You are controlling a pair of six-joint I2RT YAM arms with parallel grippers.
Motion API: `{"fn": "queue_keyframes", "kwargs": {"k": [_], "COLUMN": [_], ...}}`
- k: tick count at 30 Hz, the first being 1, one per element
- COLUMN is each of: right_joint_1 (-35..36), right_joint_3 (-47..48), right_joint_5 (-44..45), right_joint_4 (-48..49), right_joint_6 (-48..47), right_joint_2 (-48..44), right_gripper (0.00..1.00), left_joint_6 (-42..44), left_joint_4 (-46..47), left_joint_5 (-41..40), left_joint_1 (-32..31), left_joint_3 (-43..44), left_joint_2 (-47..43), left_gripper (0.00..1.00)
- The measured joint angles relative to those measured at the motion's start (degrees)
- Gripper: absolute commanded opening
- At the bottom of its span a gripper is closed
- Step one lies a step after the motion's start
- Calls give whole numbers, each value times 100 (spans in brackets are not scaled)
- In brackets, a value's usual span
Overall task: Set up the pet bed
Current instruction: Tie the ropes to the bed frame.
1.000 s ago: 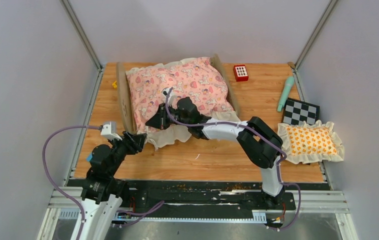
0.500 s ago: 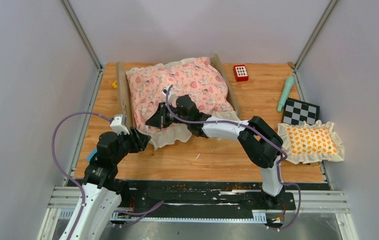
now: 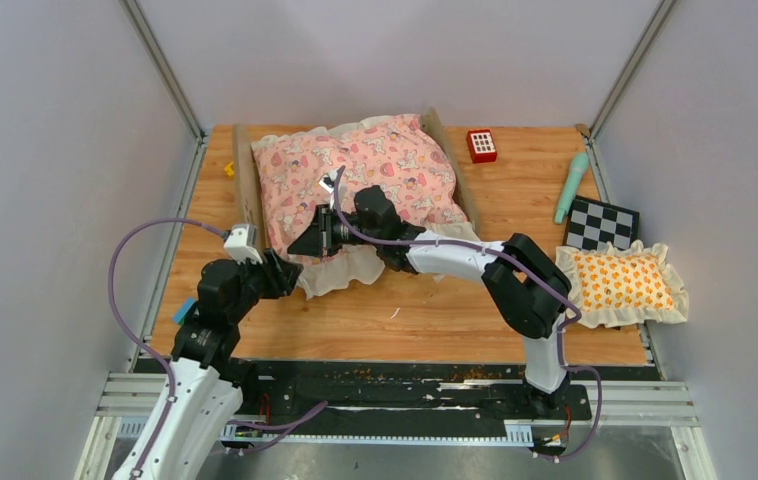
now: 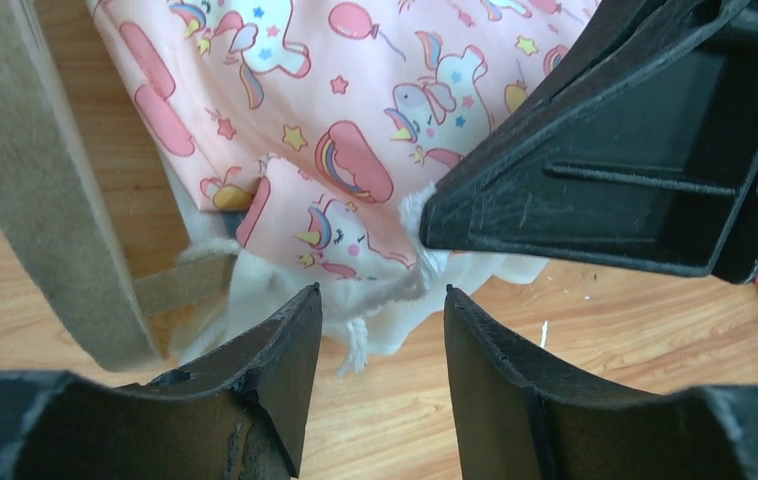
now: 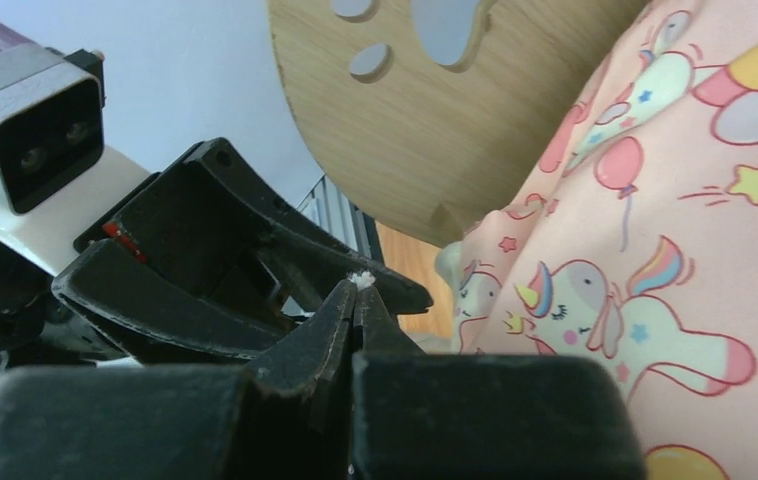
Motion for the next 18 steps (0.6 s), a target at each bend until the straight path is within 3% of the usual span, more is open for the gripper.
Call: {"fn": "queue_keyframes", "kwargs": {"k": [9,15,18], "right_joint_1": [0,-4,-4], "right_joint_3": [138,149,151], "right_joint_5": [-345,-420,-446], "right_joint_4": [-48,-90,-136], "right_joint_6": [87,146,157], "right_joint_2": [-2,-2,-2], "right_gripper": [0,0,13], "left_joint_6": [131,166,133], "left_joint_4": [551,844,1025], "left_joint_5": [26,37,42], "left_joint_1": [0,-2,-2], "left_joint_3": [-22,-203,-352], "left_joint_2": [210,201,142], "left_gripper": [47,17,2]}}
